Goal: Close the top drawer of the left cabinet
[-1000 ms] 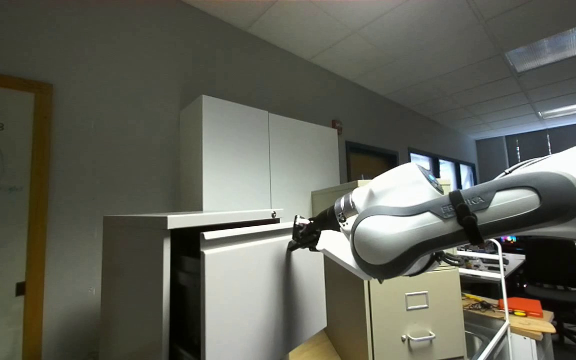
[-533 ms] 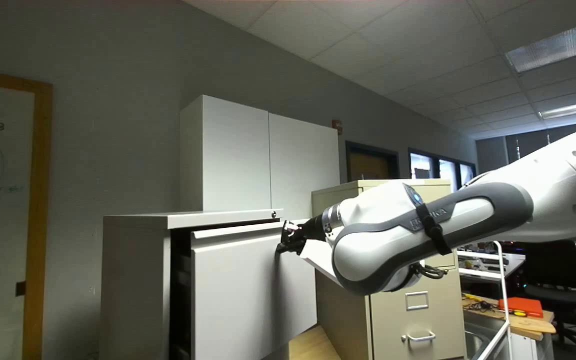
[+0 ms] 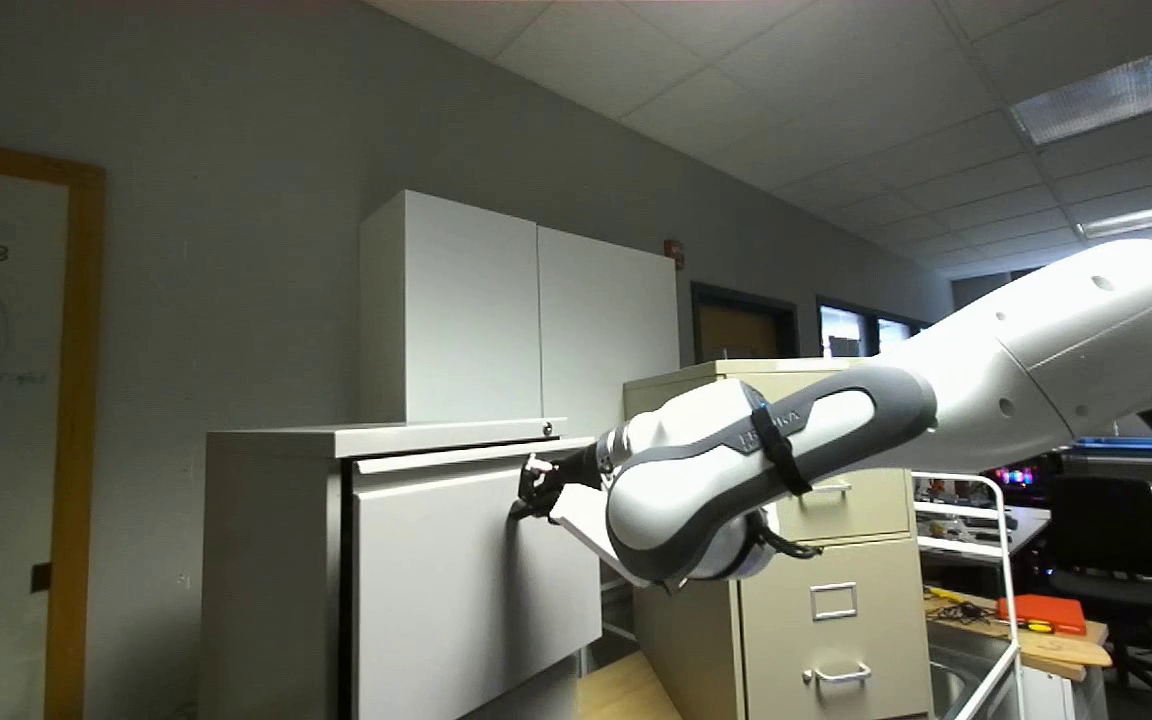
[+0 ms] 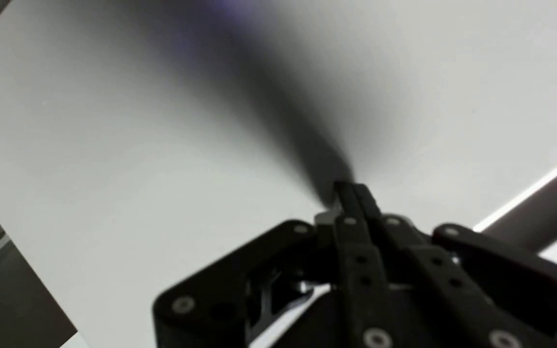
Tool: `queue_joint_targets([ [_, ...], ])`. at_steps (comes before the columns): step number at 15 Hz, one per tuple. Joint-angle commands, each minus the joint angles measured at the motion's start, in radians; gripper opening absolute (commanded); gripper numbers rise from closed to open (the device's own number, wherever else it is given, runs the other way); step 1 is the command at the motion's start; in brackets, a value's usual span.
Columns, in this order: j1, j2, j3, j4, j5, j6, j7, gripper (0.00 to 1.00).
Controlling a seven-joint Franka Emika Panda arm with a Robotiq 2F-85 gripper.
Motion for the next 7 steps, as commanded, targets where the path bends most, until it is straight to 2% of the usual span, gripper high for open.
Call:
queue_joint_targets([
  [1, 0.096, 0.099, -0.089, 0.117, 0.006, -0.002, 0.002, 0.04],
  [7, 0.189, 0.162, -0.185, 0.193, 0.010, -0.020, 0.004, 0.03],
])
